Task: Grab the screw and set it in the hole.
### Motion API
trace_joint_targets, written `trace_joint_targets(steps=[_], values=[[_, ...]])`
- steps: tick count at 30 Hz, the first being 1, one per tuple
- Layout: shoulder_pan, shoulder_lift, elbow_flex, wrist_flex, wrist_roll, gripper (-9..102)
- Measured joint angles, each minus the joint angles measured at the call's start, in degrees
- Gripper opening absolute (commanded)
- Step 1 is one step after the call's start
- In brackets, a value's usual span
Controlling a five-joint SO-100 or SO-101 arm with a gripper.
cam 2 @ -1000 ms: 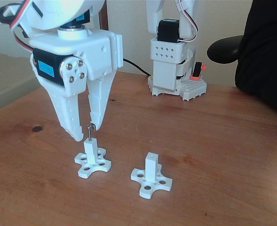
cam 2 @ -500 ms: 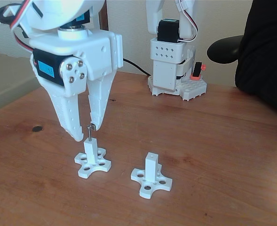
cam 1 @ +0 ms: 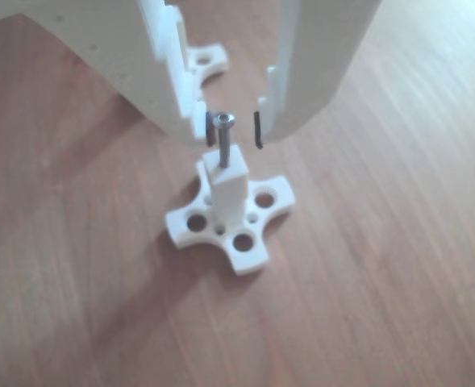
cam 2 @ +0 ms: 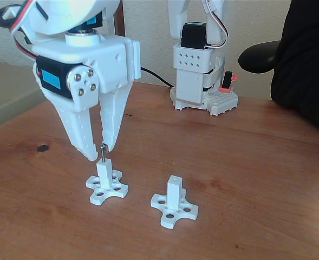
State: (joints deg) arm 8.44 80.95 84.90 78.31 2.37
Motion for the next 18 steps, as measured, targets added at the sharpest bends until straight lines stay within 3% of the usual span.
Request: trace_joint_targets(steps=[18], values=[[0.00,0.00,0.00,0.00,-0.44,0]])
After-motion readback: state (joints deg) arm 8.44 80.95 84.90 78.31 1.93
